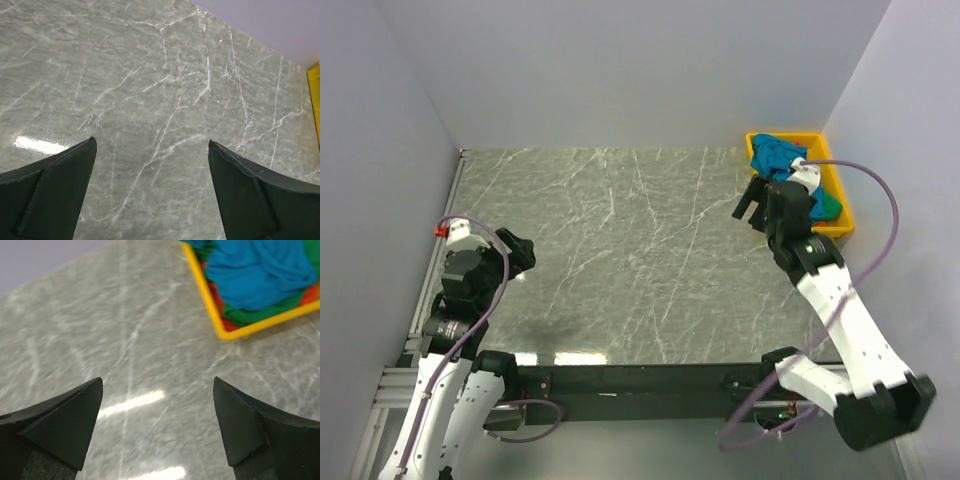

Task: Fold and stack the t-shirts
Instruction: Grab the tshirt from the pile

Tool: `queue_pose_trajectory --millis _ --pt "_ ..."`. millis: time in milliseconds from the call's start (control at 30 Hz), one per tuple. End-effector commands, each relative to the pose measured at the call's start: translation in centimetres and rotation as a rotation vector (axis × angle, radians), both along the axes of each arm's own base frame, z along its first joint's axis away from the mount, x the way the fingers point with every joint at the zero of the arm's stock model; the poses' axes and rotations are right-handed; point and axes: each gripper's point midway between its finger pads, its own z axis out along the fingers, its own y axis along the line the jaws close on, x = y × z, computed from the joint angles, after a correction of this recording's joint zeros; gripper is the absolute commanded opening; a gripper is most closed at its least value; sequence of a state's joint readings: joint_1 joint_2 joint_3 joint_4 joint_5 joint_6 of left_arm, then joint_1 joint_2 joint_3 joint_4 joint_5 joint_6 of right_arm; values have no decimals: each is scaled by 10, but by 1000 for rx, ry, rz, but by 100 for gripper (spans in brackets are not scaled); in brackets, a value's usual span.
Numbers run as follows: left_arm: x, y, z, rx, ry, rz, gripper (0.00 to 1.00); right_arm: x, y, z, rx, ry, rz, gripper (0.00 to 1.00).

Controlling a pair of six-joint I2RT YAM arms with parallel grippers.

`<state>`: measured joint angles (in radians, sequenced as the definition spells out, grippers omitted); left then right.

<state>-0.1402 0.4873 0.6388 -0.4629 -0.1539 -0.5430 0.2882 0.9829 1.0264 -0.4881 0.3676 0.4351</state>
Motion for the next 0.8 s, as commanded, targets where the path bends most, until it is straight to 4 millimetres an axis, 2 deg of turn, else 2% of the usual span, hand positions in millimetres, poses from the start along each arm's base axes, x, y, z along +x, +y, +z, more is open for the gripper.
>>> queue_pose_trajectory --millis 0,33,100,133,200,233,267,300,333,367,400,433,467,500,533,600,633,767 --pt "9 -2 21 9 -83 -15 99 31 -35 8 33 -37 -165 95" --pt "9 -2 21 12 -83 -13 99 40 -53 -2 27 -13 -219 92" --pt "8 0 20 14 -80 -2 99 53 -71 -4 25 -23 -274 90" --pt "8 0 21 13 -82 -3 99 62 -80 -17 21 10 -302 88" --pt "8 -2 20 11 -83 -11 98 74 -110 -20 21 10 -377 86" --pt "8 -2 21 6 -89 -13 98 82 -119 -38 11 56 -397 83" --pt "8 -2 20 7 -86 -13 98 88 -136 -36 7 53 -436 82" --pt "8 -2 20 5 -86 -12 98 94 -143 -42 7 70 -450 79" --pt "9 -3 19 5 -83 -14 98 103 -150 -63 1 122 -464 77" --pt "9 -4 19 6 -82 -17 98 107 -163 -71 -9 143 -486 75" --pt "8 -4 19 7 -83 -20 98 117 -169 -69 -13 137 -492 71" --pt "8 -6 20 5 -86 -26 97 125 -175 -91 -23 191 -492 69" --pt "8 -6 19 5 -86 -28 97 131 -178 -97 -39 215 -470 67" --pt "8 -7 18 5 -83 -33 97 141 -186 -92 -45 205 -466 65" --pt "7 -7 19 6 -85 -33 97 148 -189 -110 -52 247 -454 61" --pt "7 -7 18 7 -82 -33 97 159 -197 -109 -94 252 -429 60" --pt "7 -6 18 7 -83 -30 97 163 -201 -117 -118 270 -424 60" --pt "7 -6 18 9 -80 -27 96 176 -208 -126 -144 274 -356 60"
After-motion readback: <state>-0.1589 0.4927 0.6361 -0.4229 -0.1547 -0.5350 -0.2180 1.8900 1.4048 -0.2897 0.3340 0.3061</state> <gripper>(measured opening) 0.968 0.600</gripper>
